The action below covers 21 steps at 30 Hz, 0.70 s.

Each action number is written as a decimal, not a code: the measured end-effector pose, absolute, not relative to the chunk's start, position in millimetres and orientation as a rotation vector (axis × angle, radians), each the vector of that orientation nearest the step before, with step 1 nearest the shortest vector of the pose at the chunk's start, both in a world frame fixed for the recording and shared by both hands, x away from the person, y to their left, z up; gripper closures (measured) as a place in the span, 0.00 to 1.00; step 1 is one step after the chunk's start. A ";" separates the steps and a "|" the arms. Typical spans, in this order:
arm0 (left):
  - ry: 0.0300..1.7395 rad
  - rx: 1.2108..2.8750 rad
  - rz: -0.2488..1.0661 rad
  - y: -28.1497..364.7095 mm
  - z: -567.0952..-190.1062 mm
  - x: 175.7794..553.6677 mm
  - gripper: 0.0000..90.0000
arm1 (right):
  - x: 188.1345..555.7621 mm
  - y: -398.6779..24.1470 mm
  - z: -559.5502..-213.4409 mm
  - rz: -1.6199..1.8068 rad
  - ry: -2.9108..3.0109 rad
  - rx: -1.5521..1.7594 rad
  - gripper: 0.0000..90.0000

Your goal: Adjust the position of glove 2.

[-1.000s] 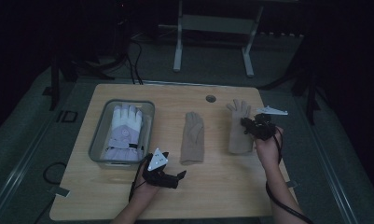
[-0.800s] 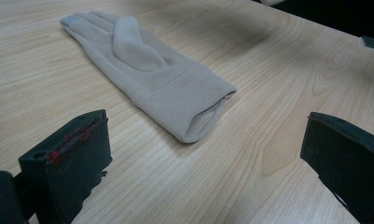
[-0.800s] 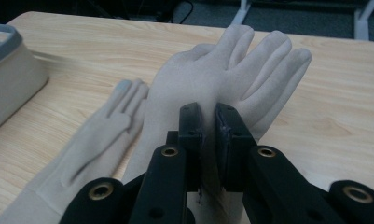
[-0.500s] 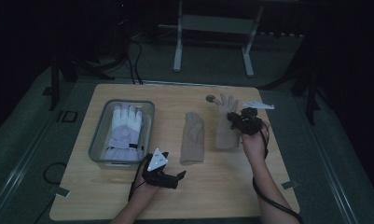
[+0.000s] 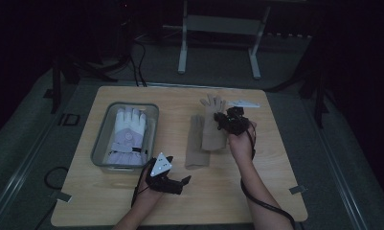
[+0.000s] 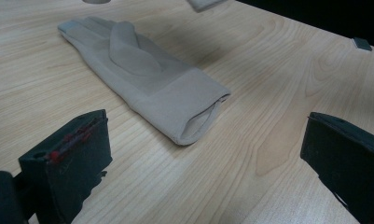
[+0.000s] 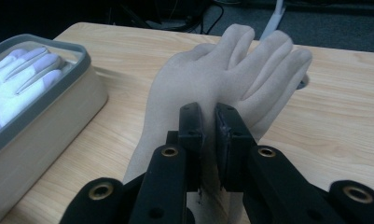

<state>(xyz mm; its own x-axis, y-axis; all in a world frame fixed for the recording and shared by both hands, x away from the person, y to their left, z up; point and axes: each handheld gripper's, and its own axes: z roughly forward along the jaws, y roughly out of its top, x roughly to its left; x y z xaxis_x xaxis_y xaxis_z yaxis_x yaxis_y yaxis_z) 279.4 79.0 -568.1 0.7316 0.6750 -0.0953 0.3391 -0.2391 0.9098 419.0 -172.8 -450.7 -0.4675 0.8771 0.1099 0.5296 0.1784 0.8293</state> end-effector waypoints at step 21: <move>0.775 1.854 0.384 76.8 -567.6 277.9 0.02 | 413.1 -131.4 -524.7 1.125 2.189 1.450 0.90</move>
<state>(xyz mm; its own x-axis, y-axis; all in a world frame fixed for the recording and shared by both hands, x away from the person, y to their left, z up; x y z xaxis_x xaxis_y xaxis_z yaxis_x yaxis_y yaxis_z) 277.9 76.8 -567.6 0.7394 0.6674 -0.0888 0.3332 -0.2480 0.9097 413.1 -131.4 -524.7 -0.4550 0.8729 0.1762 0.6512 0.1912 0.7344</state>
